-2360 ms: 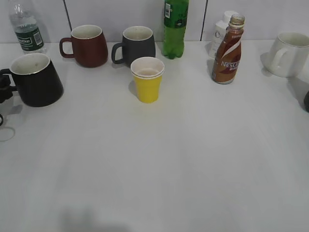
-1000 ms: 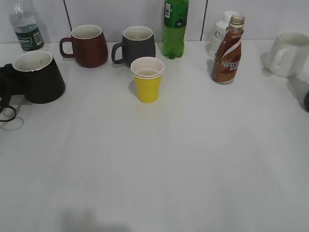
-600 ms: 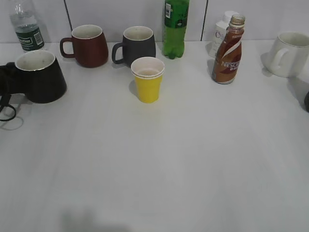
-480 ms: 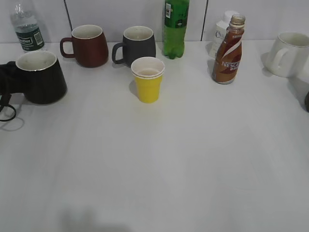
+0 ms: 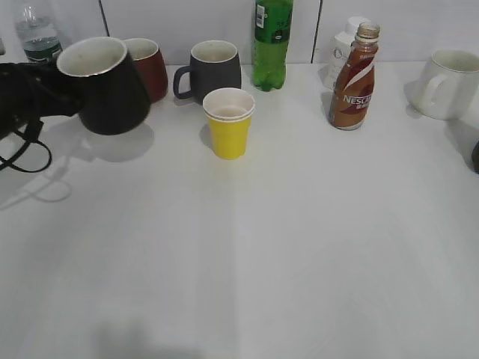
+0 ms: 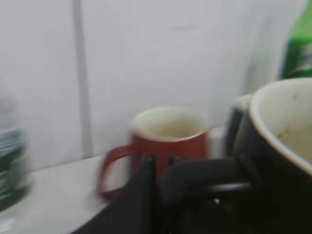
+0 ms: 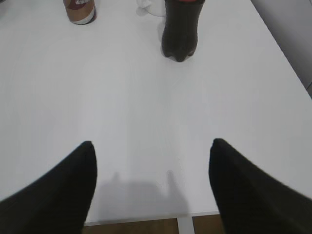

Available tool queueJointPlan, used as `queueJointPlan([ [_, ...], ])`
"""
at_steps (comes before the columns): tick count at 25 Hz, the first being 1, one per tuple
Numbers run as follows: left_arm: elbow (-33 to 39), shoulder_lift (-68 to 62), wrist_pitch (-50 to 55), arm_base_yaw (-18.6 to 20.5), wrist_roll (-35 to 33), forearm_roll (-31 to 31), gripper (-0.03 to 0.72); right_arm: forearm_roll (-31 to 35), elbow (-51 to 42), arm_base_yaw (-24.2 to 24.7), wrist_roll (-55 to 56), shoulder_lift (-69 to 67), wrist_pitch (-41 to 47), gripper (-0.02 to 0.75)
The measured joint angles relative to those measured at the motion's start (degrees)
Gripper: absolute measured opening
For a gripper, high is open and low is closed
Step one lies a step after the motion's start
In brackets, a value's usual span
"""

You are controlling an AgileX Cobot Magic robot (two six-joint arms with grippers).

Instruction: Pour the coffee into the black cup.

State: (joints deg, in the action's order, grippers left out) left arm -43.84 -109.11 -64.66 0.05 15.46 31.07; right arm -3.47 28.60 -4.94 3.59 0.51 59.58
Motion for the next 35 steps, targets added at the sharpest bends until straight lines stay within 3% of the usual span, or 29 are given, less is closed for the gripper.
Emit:
queueJointPlan([
  [7,0.0,1.2,-1.4,-3.6,7.2,11.4,0.046,0.0,0.0,0.0,0.0,0.0,0.0,0.561],
  [14,-0.1,3.3,-1.8,-3.9,13.8,23.2,0.044,0.0,0.0,0.0,0.0,0.0,0.0,0.561],
  [20,-0.1,3.3,-1.8,-3.9,15.4,32.3,0.044,0.0,0.0,0.0,0.0,0.0,0.0,0.561],
  [32,-0.1,3.3,-1.8,-3.9,15.7,33.9,0.043,0.1,0.1,0.0,-1.4,0.0,-0.1,0.561],
  [35,-0.1,3.3,-1.8,-3.9,15.7,33.9,0.043,0.1,0.8,0.0,-4.0,-1.7,-3.6,0.561],
])
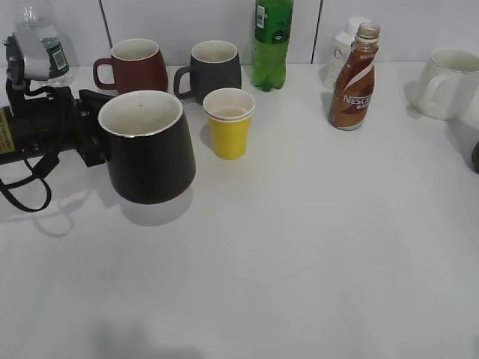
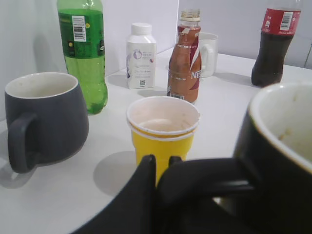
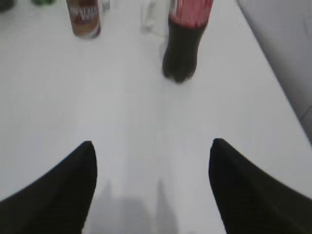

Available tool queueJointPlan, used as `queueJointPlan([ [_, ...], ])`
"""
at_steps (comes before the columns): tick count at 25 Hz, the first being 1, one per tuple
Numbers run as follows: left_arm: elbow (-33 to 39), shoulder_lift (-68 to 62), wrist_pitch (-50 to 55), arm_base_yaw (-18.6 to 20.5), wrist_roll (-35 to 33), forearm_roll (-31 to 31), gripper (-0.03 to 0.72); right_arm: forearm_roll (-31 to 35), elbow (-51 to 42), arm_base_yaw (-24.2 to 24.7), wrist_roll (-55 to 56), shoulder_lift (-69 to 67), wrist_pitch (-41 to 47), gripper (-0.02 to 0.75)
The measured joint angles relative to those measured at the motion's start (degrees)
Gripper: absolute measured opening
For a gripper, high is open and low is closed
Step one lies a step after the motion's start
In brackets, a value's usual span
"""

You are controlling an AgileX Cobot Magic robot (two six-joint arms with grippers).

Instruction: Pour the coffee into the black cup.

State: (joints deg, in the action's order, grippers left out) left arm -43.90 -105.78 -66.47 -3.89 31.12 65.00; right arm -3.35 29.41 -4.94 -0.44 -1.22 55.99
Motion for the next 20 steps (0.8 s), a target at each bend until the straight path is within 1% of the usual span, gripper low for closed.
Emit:
queueJointPlan([
  [3,0.0,0.0,0.0,0.0,0.0,0.0,0.043,0.3,0.2,0.0,-0.9,-5.0,-10.7,0.561],
  [11,0.0,0.0,0.0,0.0,0.0,0.0,0.043,4.7,0.1,0.0,-1.2,-23.1,-36.6,0.561],
  [14,0.0,0.0,0.0,0.0,0.0,0.0,0.043,5.5,-2.4,0.0,-1.3,-28.2,-47.7,0.561],
  [16,0.0,0.0,0.0,0.0,0.0,0.1,0.043,5.5,-5.4,0.0,-1.3,-30.9,-56.8,0.561],
  [20,0.0,0.0,0.0,0.0,0.0,0.1,0.043,-1.9,-11.8,0.0,-1.1,-37.3,-71.7,0.561],
])
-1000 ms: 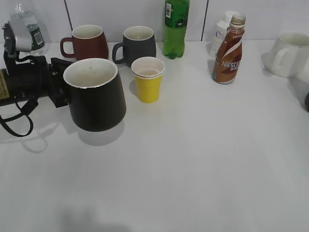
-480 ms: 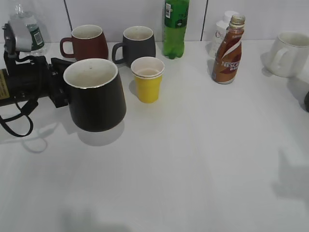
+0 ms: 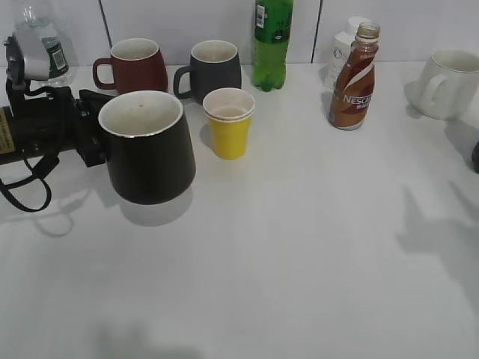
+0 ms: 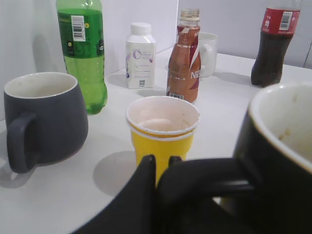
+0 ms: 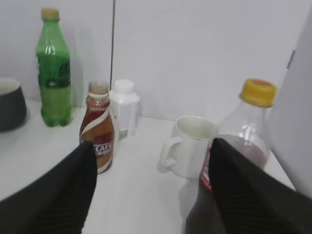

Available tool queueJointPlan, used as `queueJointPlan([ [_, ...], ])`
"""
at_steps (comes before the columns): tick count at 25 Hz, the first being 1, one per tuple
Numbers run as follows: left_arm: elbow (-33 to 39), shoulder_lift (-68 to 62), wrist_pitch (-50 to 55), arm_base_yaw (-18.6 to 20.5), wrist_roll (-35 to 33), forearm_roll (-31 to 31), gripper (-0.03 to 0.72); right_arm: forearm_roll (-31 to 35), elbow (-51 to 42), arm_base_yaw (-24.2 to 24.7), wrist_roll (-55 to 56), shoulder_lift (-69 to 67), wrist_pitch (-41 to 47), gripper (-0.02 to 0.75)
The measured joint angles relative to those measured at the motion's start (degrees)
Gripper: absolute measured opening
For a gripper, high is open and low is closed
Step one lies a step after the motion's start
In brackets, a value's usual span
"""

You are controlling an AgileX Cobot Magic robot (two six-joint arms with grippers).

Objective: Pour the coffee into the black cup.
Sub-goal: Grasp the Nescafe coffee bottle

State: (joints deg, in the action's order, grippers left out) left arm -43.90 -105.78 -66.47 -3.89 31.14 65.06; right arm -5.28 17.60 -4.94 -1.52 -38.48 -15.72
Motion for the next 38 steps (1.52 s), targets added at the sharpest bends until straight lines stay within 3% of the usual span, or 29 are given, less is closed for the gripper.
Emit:
queueJointPlan([
  [5,0.0,0.0,0.0,0.0,0.0,0.0,0.043,-5.8,-1.4,0.0,5.2,-9.9,-10.8,0.561],
  [14,0.0,0.0,0.0,0.0,0.0,0.1,0.043,-7.4,-1.4,0.0,13.8,-29.2,-28.5,0.561],
  [17,0.0,0.0,0.0,0.0,0.0,0.1,0.043,-10.9,-1.4,0.0,13.9,-34.6,-32.8,0.561],
  [23,0.0,0.0,0.0,0.0,0.0,0.1,0.043,-22.5,2.5,0.0,15.3,-44.7,-34.9,0.563],
  [29,0.0,0.0,0.0,0.0,0.0,0.1,0.043,-24.0,8.7,0.0,16.3,-52.6,-35.3,0.661],
  [38,0.0,0.0,0.0,0.0,0.0,0.1,0.043,-23.8,18.5,-1.8,16.6,-64.5,-35.2,0.673],
])
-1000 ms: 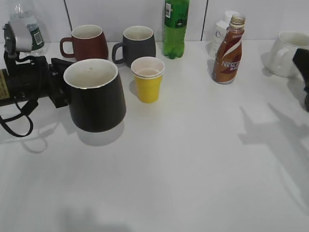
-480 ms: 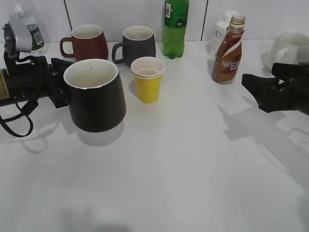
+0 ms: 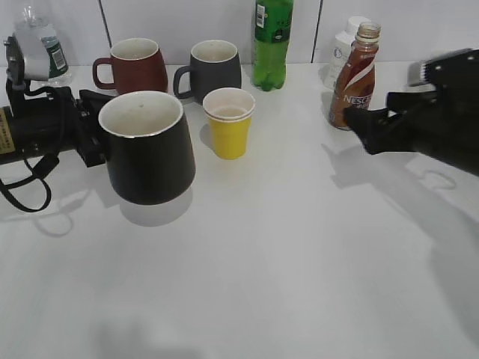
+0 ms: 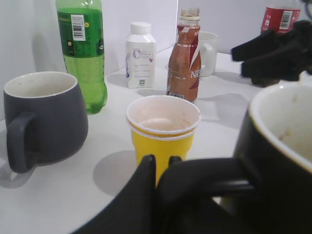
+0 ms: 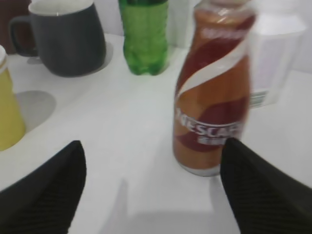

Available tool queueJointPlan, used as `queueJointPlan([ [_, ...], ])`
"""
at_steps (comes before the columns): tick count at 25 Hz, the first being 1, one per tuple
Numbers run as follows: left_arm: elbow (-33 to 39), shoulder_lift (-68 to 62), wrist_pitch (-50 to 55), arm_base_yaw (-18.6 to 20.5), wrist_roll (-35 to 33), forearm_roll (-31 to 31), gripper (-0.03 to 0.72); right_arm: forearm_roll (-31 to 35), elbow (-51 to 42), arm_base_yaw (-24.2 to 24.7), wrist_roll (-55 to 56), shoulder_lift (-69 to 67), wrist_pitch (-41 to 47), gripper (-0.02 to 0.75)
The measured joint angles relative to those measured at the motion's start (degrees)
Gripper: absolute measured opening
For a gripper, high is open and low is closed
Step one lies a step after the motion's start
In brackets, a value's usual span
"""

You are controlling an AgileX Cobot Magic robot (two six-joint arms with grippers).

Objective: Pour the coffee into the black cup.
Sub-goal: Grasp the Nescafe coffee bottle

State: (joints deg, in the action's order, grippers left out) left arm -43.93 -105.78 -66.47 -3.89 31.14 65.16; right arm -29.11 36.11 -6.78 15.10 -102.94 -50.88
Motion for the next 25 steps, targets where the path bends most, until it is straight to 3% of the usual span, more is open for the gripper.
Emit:
queueJointPlan([
  [8,0.0,0.0,0.0,0.0,0.0,0.0,0.043,11.7,7.0,-2.5,-0.8,-8.7,2.5,0.673],
  [25,0.0,0.0,0.0,0.0,0.0,-0.1,0.043,10.5,20.2,-2.5,-1.1,-20.1,2.7,0.659],
])
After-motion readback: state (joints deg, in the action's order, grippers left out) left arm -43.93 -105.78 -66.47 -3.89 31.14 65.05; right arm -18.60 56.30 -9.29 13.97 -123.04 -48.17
